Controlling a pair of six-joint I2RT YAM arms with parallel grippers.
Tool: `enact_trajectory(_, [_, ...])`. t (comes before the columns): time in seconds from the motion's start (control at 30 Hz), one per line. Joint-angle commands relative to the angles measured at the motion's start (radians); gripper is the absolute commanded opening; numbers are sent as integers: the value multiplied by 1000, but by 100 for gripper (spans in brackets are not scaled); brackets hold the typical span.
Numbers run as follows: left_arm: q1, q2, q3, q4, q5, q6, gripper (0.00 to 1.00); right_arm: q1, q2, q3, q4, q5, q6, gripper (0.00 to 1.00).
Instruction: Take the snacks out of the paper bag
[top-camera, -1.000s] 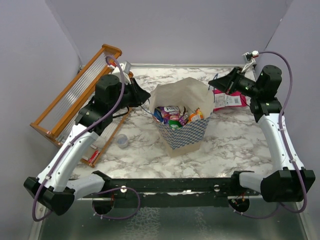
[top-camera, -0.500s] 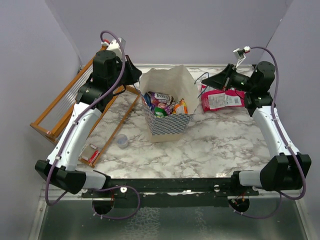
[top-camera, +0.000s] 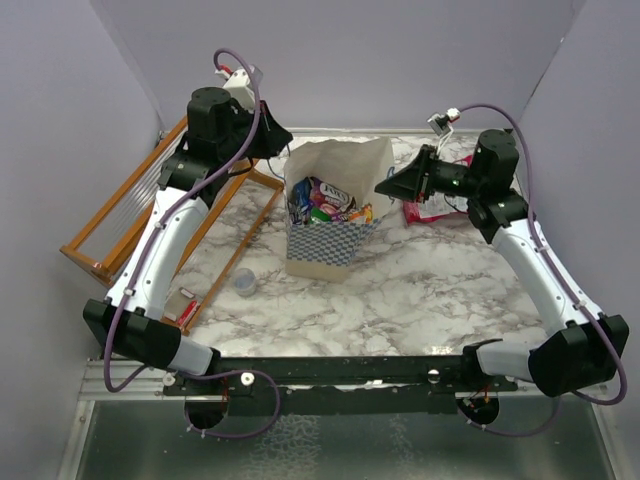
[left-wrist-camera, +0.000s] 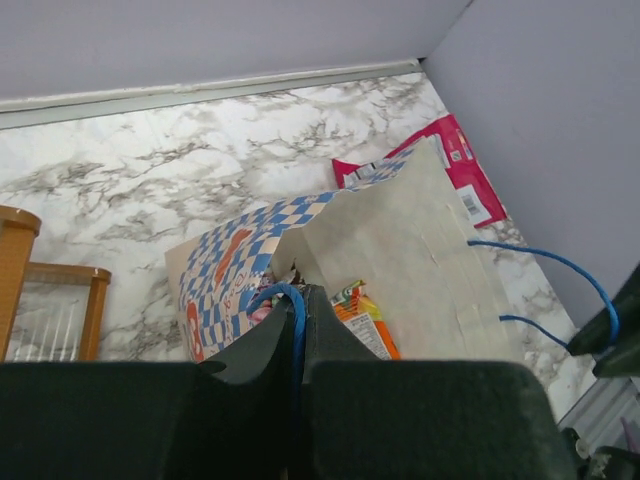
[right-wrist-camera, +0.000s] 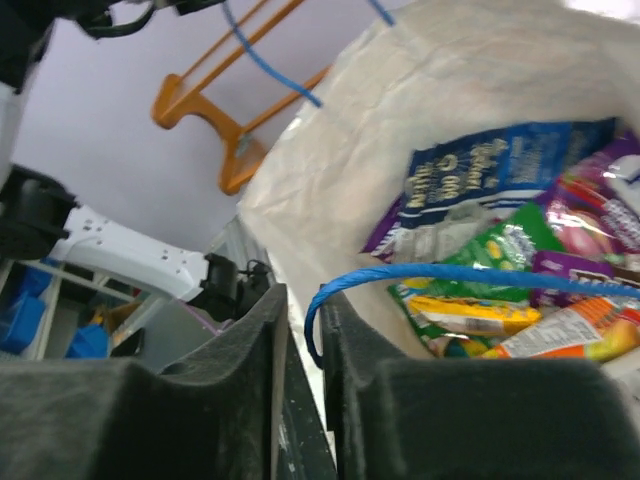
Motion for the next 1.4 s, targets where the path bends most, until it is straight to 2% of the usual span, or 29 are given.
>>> enact_trajectory(0.0, [3, -51, 19, 161, 125, -11, 0, 6, -19, 129, -265, 186, -184, 25])
enact_trajectory(0.1, [3, -78, -13, 186, 163, -47, 0, 6, -12, 193, -361, 268, -238, 27])
enact_trajectory(0.23, [3, -129, -64, 213, 234, -66, 0, 6, -13, 239, -399, 264, -251, 27])
enact_trajectory(0.37, [3, -171, -97, 173, 221, -56, 0, 6, -43, 254, -423, 240, -251, 27])
enact_trajectory(0.47, [3, -197, -134, 164, 215, -59, 0, 6, -87, 235, -515, 271, -304, 28])
enact_trajectory(0.5, [3, -204, -147, 162, 221, -59, 0, 6, -106, 226, -552, 309, -325, 30])
enact_trajectory(0.67, [3, -225, -183, 192, 270, -84, 0, 6, -180, 232, -700, 511, -432, 56])
enact_trajectory(0.77, [2, -230, -196, 202, 272, -100, 0, 6, -198, 300, -755, 624, -486, 70])
enact_trajectory(0.93, [3, -245, -205, 143, 133, -108, 0, 10, -97, 512, -826, 654, -567, 74])
enact_trajectory(1.07, [3, -275, -235, 112, 10, -110, 0, 88, 23, 666, -867, 654, -544, 73])
enact_trajectory(1.2, [3, -305, -255, 101, -68, -94, 0, 312, 107, 738, -840, 787, -510, 73])
enact_trajectory(1.37, [3, -320, -276, 108, -91, -94, 0, 567, 276, 858, -878, 982, -494, 70])
